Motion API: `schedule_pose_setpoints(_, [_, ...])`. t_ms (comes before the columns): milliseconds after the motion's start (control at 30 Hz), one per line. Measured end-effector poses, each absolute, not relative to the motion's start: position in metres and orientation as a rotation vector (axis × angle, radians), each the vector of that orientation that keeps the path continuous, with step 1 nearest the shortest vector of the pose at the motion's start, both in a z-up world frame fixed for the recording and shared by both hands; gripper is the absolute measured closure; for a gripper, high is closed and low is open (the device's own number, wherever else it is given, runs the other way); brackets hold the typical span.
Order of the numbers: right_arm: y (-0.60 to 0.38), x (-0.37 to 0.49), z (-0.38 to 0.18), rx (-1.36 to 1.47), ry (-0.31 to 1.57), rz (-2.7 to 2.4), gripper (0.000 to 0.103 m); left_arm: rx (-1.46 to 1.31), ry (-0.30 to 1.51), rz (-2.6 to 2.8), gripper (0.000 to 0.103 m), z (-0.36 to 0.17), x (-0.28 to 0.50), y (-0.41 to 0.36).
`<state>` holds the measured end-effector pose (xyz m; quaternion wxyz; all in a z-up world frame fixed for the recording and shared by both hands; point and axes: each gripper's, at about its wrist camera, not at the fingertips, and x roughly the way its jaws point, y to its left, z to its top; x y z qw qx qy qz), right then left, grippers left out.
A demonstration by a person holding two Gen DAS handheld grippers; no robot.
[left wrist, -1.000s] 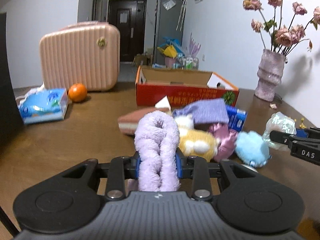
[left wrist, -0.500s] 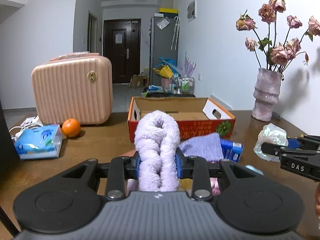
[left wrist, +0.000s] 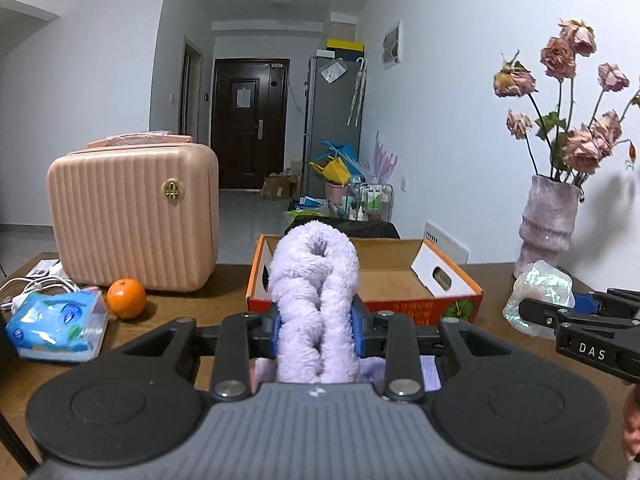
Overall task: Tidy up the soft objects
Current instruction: 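Carry the lilac band in the left gripper and the plastic bag in the right gripper over the cardboard box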
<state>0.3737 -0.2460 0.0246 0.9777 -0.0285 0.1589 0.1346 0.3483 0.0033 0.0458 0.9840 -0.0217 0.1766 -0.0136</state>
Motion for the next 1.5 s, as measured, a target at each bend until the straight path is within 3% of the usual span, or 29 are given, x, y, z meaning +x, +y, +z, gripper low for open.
schedule_pose_setpoints(933, [-0.225,0.512,0.042,-0.033,0.366,0.302,0.067,0.018,0.427,0.072,0.071,0.061,0.487,-0.024])
schedule_pose_setpoints(1500, [-0.240,0.593,0.022,0.078,0.471,0.330,0.067,-0.017,0.589,0.218,0.071,0.047,0.580,-0.041])
